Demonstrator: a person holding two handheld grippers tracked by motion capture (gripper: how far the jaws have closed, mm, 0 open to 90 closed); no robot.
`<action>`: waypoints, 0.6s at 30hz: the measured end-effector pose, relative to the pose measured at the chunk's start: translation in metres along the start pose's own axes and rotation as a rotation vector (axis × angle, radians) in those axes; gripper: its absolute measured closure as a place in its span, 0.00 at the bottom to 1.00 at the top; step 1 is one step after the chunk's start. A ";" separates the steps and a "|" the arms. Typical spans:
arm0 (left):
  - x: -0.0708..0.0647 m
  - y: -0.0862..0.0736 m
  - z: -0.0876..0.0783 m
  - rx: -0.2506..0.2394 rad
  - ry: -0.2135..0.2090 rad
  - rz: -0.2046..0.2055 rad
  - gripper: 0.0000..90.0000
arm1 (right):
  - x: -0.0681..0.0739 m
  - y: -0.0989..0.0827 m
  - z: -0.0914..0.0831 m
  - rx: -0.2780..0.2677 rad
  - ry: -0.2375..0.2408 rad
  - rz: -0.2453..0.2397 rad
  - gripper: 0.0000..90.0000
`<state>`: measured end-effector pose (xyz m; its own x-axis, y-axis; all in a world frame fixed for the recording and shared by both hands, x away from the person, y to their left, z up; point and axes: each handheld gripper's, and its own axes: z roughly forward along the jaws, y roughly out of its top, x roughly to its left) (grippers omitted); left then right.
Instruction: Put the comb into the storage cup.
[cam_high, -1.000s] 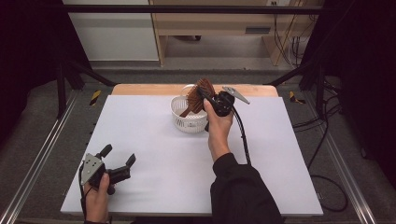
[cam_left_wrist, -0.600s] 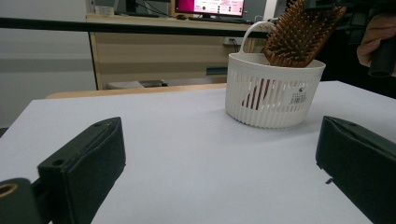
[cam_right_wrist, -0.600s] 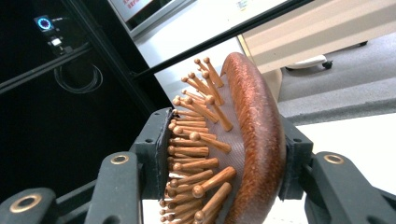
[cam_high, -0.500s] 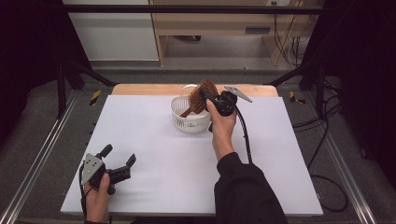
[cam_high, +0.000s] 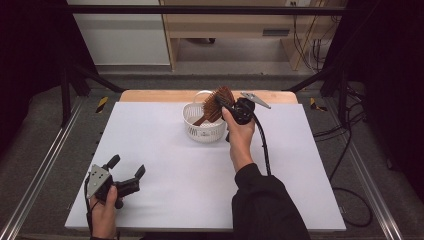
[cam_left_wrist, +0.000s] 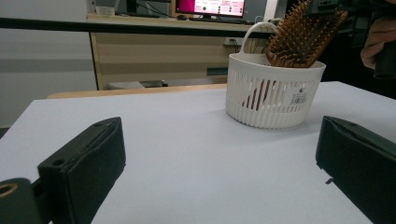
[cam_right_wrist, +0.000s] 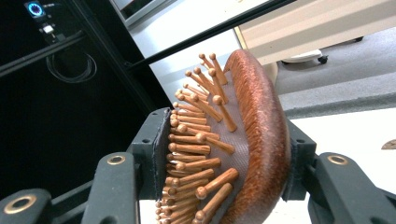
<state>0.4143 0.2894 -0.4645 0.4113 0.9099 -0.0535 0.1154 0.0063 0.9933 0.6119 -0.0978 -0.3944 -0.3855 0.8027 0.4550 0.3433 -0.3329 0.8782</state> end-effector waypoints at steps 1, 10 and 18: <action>0.000 0.000 0.000 0.000 0.000 0.001 0.02 | -0.001 0.000 0.000 0.001 0.000 -0.003 0.51; 0.000 -0.001 0.002 0.005 -0.007 -0.001 0.02 | -0.009 -0.001 0.003 0.007 -0.007 0.005 0.50; 0.000 -0.001 0.001 0.005 -0.004 -0.002 0.02 | -0.013 -0.001 0.002 0.015 -0.013 0.004 0.49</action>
<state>0.4153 0.2888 -0.4653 0.4148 0.9082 -0.0561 0.1211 0.0060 0.9926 0.6183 -0.1069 -0.4018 -0.3733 0.8076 0.4566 0.3578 -0.3288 0.8740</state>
